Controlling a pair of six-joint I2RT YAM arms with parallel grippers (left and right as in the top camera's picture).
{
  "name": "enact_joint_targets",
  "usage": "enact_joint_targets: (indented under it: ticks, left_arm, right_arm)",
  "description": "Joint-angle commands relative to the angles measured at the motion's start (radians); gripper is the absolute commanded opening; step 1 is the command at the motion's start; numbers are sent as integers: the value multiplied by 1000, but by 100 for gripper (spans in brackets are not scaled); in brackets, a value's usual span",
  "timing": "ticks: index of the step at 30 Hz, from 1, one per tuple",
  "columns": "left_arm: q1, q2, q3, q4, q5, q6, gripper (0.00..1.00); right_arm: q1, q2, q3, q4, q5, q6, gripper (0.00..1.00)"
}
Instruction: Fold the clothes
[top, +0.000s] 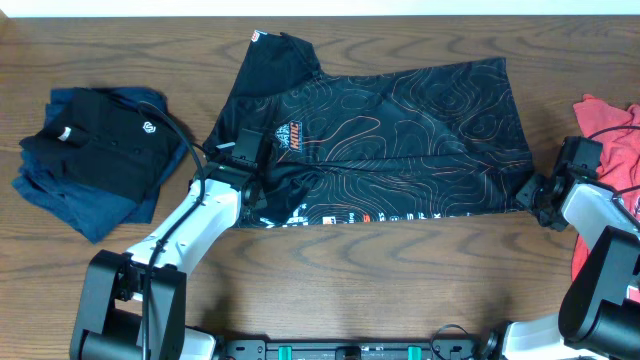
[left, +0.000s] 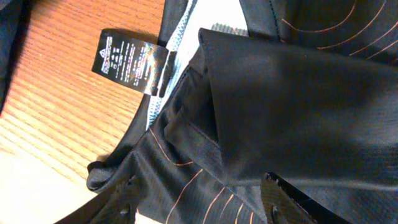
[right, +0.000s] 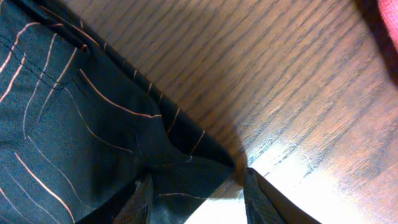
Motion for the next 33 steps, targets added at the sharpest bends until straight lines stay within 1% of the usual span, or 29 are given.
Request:
enact_joint_targets:
  ticks: [1,3,4,8,9,10,11,16,20,26,31,32,33]
  left_arm:
    - [4,-9,-13,-3,-23,-21,65]
    - [4,-9,-16,-3,-23,-21,64]
    - [4,-9,-17,-3,-24,-21,64]
    - [4,-9,-23,-7,-23,-21,65]
    - [4,-9,-23,-10,-23,-21,69]
    - [4,-9,-23,-11,-23,-21,69]
    - [4,-9,-23,-11,-24,-21,69]
    - [4,-9,-23,-23,-24,-20,70]
    - [4,-9,-23,-24,-24,-20,70]
    - [4,-9,-23,14,-23,-20,70]
    - [4,-9,-24,16,-24,-20,70]
    - [4,-9,-24,17,-24,-20,69]
    - [5,-9,-24,20,-24,-20,61]
  right_arm:
    - [-4,6,-11,4,-20,13,46]
    - [-4,6,-11,6,-28,14,43]
    - [-4,6,-11,6,-31,14,38]
    - [-4,6,-11,6,-31,13,13]
    - [-4,6,-11,8,-30,13,7]
    - [-4,6,-11,10,-31,13,3]
    - [-4,6,-11,10,-30,13,1]
    - [-7,5,-11,-26,-10,14,1]
    - [-24,5,-11,-86,35,70,1]
    - [-37,5,-11,-116,34,69,1]
    - [-39,5,-11,-171,34,69,1]
    - [-40,5,-11,-180,34,69,1]
    - [-42,5,-11,-186,34,70,1]
